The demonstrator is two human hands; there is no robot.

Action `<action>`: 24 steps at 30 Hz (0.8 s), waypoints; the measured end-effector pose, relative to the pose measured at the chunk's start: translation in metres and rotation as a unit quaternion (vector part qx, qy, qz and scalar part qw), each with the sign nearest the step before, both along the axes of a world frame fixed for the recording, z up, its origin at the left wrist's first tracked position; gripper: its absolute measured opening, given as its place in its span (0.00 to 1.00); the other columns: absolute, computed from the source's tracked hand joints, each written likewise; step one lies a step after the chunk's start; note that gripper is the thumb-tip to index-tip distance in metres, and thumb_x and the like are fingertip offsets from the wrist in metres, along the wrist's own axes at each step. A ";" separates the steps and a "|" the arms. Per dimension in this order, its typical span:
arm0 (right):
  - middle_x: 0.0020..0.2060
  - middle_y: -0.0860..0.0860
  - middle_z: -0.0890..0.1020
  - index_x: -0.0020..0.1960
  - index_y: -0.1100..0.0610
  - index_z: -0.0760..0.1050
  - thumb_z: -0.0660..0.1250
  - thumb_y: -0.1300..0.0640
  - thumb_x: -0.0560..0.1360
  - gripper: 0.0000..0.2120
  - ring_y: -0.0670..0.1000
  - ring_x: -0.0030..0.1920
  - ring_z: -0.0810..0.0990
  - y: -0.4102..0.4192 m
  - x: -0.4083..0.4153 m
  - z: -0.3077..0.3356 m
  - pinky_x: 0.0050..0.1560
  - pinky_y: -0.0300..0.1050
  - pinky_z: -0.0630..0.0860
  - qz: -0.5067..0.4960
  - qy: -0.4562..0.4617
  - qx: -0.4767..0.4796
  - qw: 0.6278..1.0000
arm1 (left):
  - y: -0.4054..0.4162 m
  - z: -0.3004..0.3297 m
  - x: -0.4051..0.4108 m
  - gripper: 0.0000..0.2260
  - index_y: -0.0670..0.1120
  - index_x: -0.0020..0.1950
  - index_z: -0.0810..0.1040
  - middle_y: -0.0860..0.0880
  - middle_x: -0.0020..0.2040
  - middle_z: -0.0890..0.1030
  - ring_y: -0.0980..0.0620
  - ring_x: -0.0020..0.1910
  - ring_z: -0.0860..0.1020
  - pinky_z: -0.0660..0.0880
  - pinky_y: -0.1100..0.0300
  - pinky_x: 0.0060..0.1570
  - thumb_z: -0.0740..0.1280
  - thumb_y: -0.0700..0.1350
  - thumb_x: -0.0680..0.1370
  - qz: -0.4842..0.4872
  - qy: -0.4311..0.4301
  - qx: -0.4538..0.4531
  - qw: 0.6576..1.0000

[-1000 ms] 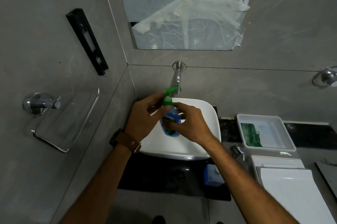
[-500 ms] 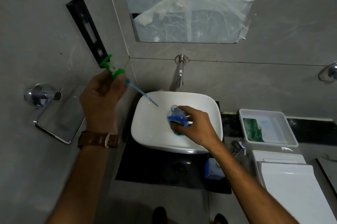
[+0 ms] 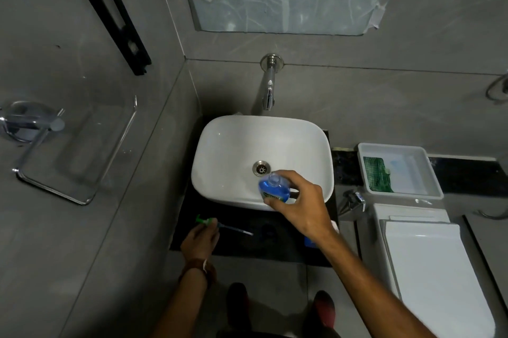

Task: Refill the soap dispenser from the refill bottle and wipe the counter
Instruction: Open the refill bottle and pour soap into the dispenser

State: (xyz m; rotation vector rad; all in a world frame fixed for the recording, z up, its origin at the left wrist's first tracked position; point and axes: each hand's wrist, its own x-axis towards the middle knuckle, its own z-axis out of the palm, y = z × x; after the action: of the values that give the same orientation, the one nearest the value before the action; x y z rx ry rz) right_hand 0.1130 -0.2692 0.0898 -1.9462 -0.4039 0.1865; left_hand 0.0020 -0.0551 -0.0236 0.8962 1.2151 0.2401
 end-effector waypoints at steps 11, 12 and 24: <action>0.51 0.37 0.84 0.56 0.40 0.76 0.80 0.50 0.66 0.22 0.42 0.53 0.84 0.006 -0.043 -0.101 0.52 0.30 0.76 0.015 0.086 -0.054 0.995 | 0.013 -0.037 0.046 0.06 0.34 0.49 0.78 0.35 0.52 0.79 0.46 0.38 0.78 0.79 0.49 0.52 0.72 0.33 0.75 0.003 0.066 -0.056 0.996; 0.51 0.38 0.84 0.55 0.41 0.77 0.81 0.52 0.65 0.22 0.43 0.53 0.83 0.007 -0.045 -0.112 0.52 0.31 0.76 0.014 0.091 -0.061 0.994 | 0.015 -0.041 0.049 0.04 0.35 0.45 0.77 0.35 0.52 0.80 0.46 0.37 0.78 0.79 0.50 0.50 0.72 0.32 0.75 0.006 0.076 -0.055 0.996; 0.49 0.34 0.84 0.56 0.44 0.78 0.81 0.60 0.66 0.23 0.39 0.52 0.83 0.024 -0.039 -0.181 0.53 0.31 0.77 -0.040 0.130 -0.080 0.987 | 0.027 -0.067 0.062 0.18 0.30 0.63 0.76 0.37 0.55 0.81 0.43 0.51 0.81 0.79 0.50 0.57 0.73 0.34 0.75 -0.008 0.102 -0.044 0.994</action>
State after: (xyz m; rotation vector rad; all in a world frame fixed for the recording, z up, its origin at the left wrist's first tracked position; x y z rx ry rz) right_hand 0.0738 -0.2450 -0.0916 -2.0586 -0.1416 0.4266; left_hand 0.0637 -0.0277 -0.0903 0.8678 1.3962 0.0824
